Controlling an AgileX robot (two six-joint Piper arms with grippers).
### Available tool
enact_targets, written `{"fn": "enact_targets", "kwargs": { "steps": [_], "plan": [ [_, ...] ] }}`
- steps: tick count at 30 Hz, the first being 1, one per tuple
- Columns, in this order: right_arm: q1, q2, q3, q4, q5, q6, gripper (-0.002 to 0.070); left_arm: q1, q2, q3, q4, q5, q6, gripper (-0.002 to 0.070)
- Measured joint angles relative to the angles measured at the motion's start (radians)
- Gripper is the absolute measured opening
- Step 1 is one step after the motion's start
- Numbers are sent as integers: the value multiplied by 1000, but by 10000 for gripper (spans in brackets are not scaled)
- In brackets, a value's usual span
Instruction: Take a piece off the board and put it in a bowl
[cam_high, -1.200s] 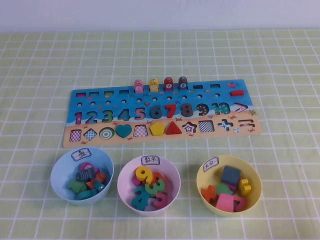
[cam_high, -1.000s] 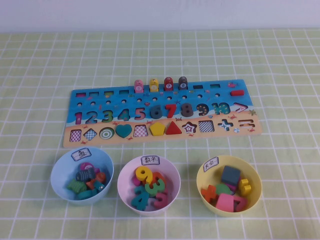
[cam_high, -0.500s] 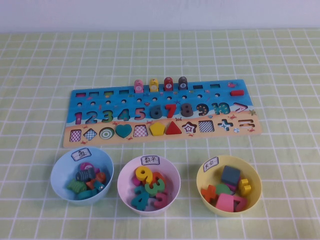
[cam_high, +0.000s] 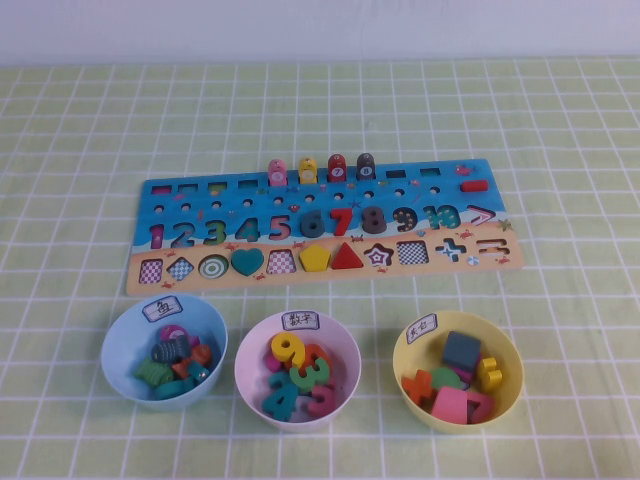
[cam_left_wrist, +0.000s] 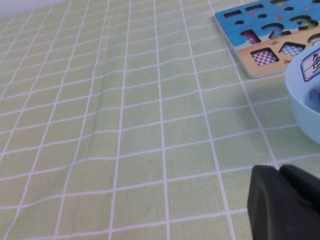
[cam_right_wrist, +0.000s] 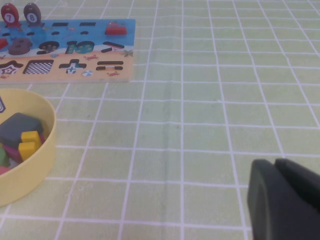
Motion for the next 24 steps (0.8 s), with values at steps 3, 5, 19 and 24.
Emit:
{"fn": "enact_targets", "kwargs": {
  "steps": [3, 5, 19, 24],
  "plan": [
    [0, 0, 0, 0, 0, 0, -17, 0, 0, 0, 0, 0, 0, -3],
    [0, 0, 0, 0, 0, 0, -17, 0, 0, 0, 0, 0, 0, -3],
    [0, 0, 0, 255, 0, 0, -17, 0, 0, 0, 0, 0, 0, -3],
    [0, 0, 0, 686, -12, 0, -17, 0, 0, 0, 0, 0, 0, -3]
  ]
}}
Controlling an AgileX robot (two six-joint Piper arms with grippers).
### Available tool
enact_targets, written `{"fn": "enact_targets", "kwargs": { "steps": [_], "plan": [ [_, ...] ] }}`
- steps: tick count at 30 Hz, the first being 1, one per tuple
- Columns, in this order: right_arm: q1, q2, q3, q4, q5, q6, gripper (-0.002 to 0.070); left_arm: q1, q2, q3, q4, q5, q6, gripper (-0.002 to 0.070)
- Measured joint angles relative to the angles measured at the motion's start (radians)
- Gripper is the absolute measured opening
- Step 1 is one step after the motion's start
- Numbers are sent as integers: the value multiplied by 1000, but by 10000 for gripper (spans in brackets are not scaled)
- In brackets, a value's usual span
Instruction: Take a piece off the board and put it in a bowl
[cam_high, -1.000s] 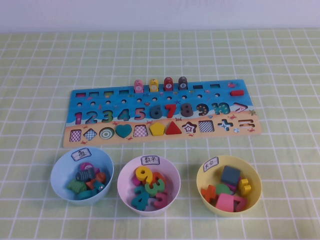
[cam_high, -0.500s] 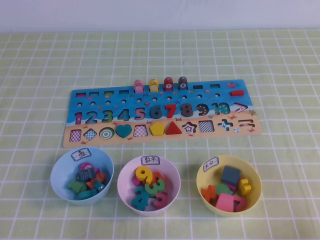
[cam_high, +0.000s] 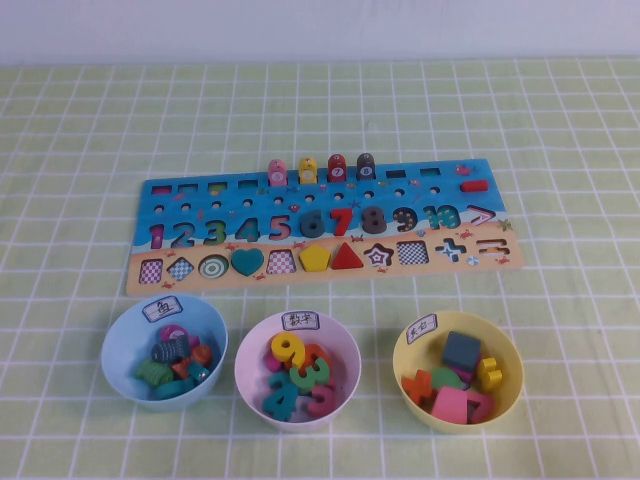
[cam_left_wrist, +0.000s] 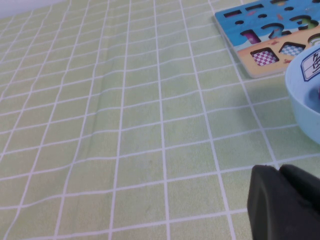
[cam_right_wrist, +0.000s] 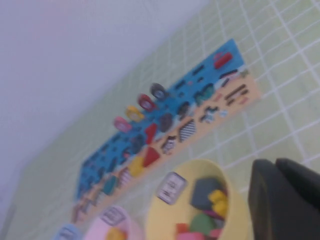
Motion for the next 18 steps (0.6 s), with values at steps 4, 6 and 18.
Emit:
{"fn": "enact_targets", "kwargs": {
  "steps": [4, 6, 18],
  "plan": [
    [0, 0, 0, 234, -25, 0, -17, 0, 0, 0, 0, 0, 0, -4],
    [0, 0, 0, 304, -37, 0, -17, 0, 0, 0, 0, 0, 0, -3],
    [0, 0, 0, 357, -127, -73, -17, 0, 0, 0, 0, 0, 0, -3]
  ]
}}
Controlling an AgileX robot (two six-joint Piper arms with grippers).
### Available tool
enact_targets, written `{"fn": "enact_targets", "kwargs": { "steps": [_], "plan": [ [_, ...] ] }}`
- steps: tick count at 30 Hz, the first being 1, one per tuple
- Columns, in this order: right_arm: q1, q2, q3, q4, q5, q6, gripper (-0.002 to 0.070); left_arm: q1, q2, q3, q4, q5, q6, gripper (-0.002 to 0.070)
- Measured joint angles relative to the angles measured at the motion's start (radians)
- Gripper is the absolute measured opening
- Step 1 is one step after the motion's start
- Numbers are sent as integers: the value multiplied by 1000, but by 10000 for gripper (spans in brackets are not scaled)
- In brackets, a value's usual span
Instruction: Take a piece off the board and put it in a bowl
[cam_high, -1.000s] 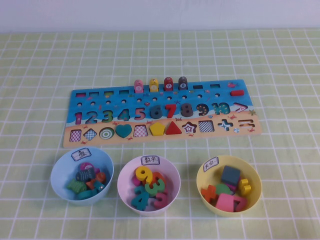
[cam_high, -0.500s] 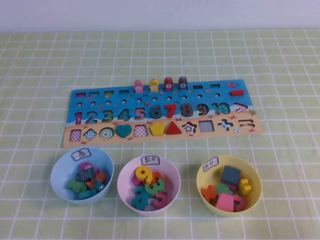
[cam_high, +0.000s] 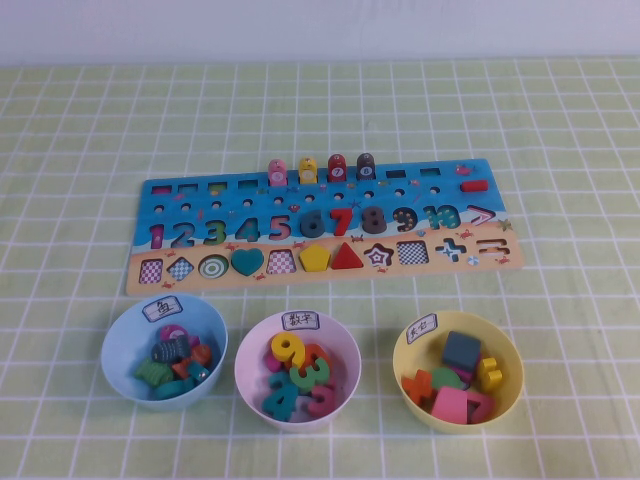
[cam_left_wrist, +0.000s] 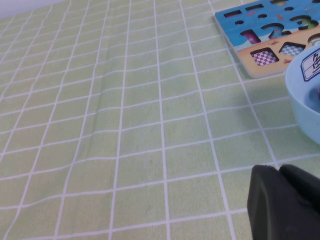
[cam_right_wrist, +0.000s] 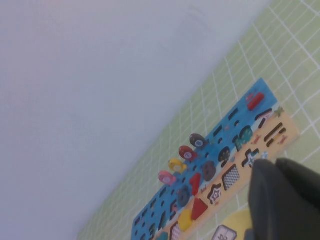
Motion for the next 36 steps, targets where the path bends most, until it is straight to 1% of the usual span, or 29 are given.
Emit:
{"fn": "enact_targets", "kwargs": {
  "steps": [7, 13, 17, 19, 23, 27, 31, 33, 36],
  "plan": [
    [0, 0, 0, 22, -29, -21, -17, 0, 0, 0, 0, 0, 0, -3],
    [0, 0, 0, 22, -25, -223, -17, 0, 0, 0, 0, 0, 0, -3],
    [0, 4, -2, 22, -42, -278, -17, 0, 0, 0, 0, 0, 0, -3],
    [0, 44, -31, 2, -44, -316, -17, 0, 0, 0, 0, 0, 0, -3],
    [0, 234, -194, -106, -5, -426, -17, 0, 0, 0, 0, 0, 0, -4],
    [0, 477, -419, -290, 101, -462, -17, 0, 0, 0, 0, 0, 0, -3],
    [0, 755, -673, -494, 300, -466, -17, 0, 0, 0, 0, 0, 0, -3],
    [0, 896, -838, -585, 417, -466, -17, 0, 0, 0, 0, 0, 0, -4],
    [0, 1086, -1078, -654, 612, -466, -17, 0, 0, 0, 0, 0, 0, -3]
  ]
}}
